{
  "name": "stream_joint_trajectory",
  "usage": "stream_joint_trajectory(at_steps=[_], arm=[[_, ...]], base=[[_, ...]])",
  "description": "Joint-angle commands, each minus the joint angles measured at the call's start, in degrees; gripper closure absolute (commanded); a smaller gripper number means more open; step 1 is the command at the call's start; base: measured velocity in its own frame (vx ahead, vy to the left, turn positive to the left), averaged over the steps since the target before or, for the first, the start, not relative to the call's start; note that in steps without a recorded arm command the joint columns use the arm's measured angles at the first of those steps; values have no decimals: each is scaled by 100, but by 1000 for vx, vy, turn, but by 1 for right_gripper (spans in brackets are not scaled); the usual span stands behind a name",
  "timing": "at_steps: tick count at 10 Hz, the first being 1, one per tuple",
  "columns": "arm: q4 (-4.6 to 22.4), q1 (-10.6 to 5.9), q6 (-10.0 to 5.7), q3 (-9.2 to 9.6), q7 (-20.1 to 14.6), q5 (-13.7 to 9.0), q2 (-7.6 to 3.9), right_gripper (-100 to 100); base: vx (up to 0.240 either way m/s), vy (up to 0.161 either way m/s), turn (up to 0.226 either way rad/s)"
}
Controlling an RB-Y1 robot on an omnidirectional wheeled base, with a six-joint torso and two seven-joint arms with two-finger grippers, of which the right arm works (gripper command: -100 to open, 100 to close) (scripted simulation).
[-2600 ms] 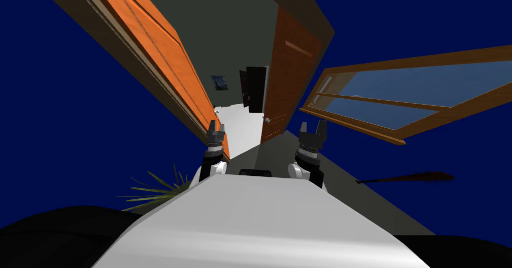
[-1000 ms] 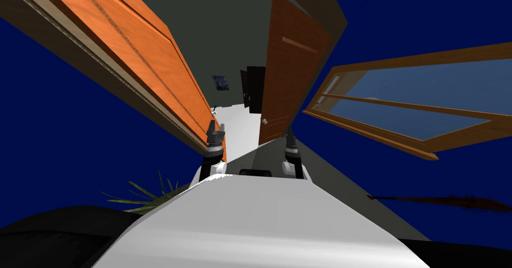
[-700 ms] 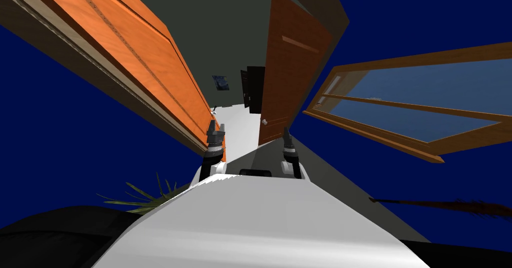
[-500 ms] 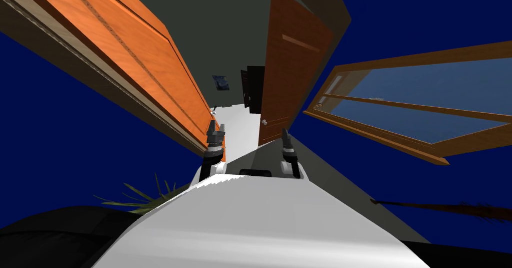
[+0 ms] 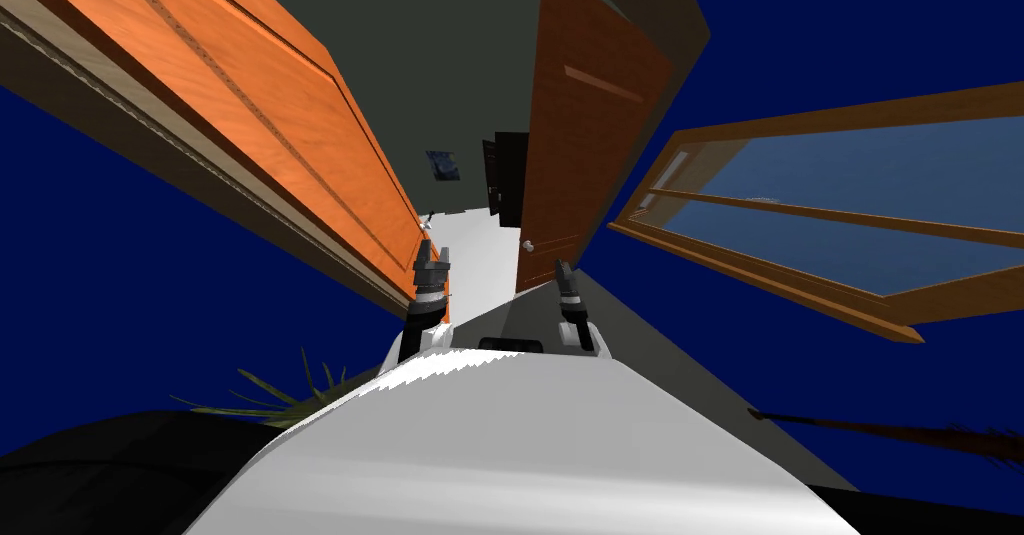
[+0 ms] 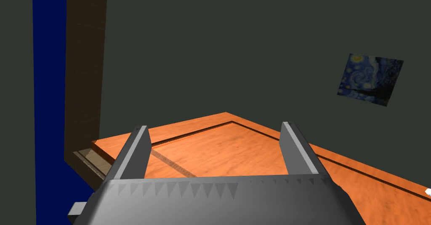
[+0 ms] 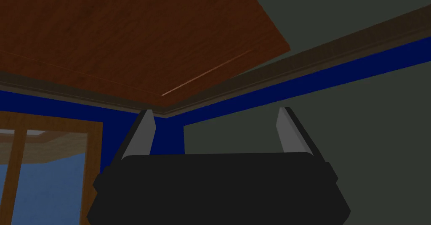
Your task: Push the door open
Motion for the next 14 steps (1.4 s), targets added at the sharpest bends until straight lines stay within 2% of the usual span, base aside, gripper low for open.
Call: stream_joint_trajectory(at_steps=[1, 2, 3, 4, 5, 6, 7, 8, 9, 10, 11, 12, 13, 14], arm=[[258, -54, -17, -10, 133, 55, -33, -100], [452, -165, -57, -13, 325, 157, -50, -100], [553, -165, -57, -13, 325, 157, -50, -100], [721, -277, -97, -15, 517, 260, -65, -100], [847, -277, -97, -15, 517, 260, -65, -100], [1041, -388, -138, -18, 709, 363, -79, -100], [1142, -388, -138, -18, 709, 363, -79, -100], [1354, -500, -178, -21, 901, 465, -92, -100], [1437, -500, -178, -21, 901, 465, -92, -100], [1597, -609, -218, -24, 1090, 566, -103, -100], [1726, -609, -218, -24, 1090, 566, -103, -100], [1878, -718, -257, -26, 1276, 666, -113, -100], [2012, -718, -257, -26, 1276, 666, -113, -100], [2012, -718, -257, -26, 1276, 666, -113, -100]], base=[[55, -53, 21], [53, -59, 21], [46, -40, 17], [58, -41, 21], [49, -36, 19], [55, -41, 28], [40, -39, 18], [45, -50, 22], [39, -40, 19], [52, -43, 27], [43, -37, 16], [46, -39, 25], [39, -30, 16], [19, -15, -4]])
